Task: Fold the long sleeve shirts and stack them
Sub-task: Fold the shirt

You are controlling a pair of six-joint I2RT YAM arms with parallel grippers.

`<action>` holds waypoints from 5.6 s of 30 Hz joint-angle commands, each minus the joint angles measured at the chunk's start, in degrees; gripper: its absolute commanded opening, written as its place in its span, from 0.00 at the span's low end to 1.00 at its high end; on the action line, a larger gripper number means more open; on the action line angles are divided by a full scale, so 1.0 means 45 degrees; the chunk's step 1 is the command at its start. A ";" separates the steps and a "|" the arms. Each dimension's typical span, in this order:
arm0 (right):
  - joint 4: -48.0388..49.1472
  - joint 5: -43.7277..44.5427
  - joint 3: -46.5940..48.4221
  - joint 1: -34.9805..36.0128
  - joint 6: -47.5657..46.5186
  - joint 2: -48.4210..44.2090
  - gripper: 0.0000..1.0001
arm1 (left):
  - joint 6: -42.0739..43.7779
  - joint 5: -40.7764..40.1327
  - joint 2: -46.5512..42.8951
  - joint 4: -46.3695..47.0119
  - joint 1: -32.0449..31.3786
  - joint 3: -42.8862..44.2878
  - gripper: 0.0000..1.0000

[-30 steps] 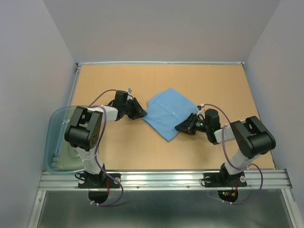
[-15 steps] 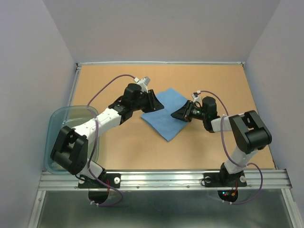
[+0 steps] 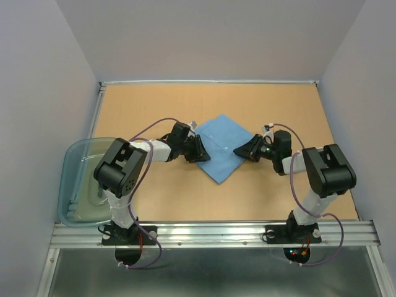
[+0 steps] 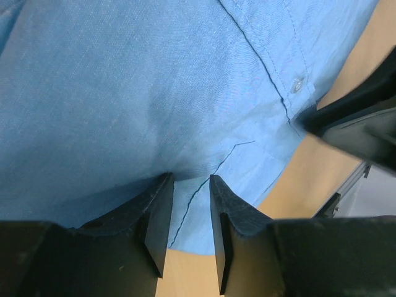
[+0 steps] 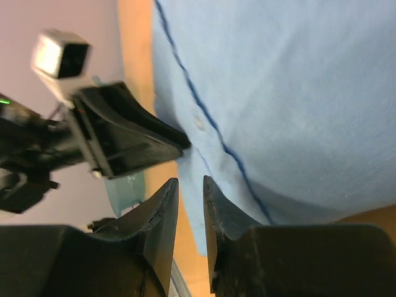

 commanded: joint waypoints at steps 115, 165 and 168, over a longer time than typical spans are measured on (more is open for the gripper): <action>-1.1002 0.7330 0.4485 -0.0268 -0.6083 -0.3419 0.55 | 0.3187 -0.7415 0.0792 -0.7600 -0.2014 0.6247 0.58; -0.7898 0.8285 0.0579 0.2486 0.1767 -0.6170 0.97 | 0.6839 -0.9232 -0.3054 -0.6819 -0.3316 0.4978 0.58; -0.7468 0.8597 0.0814 0.2408 0.1961 -0.5254 0.95 | 0.6800 -0.9154 -0.2569 -0.6487 -0.3808 0.4820 0.58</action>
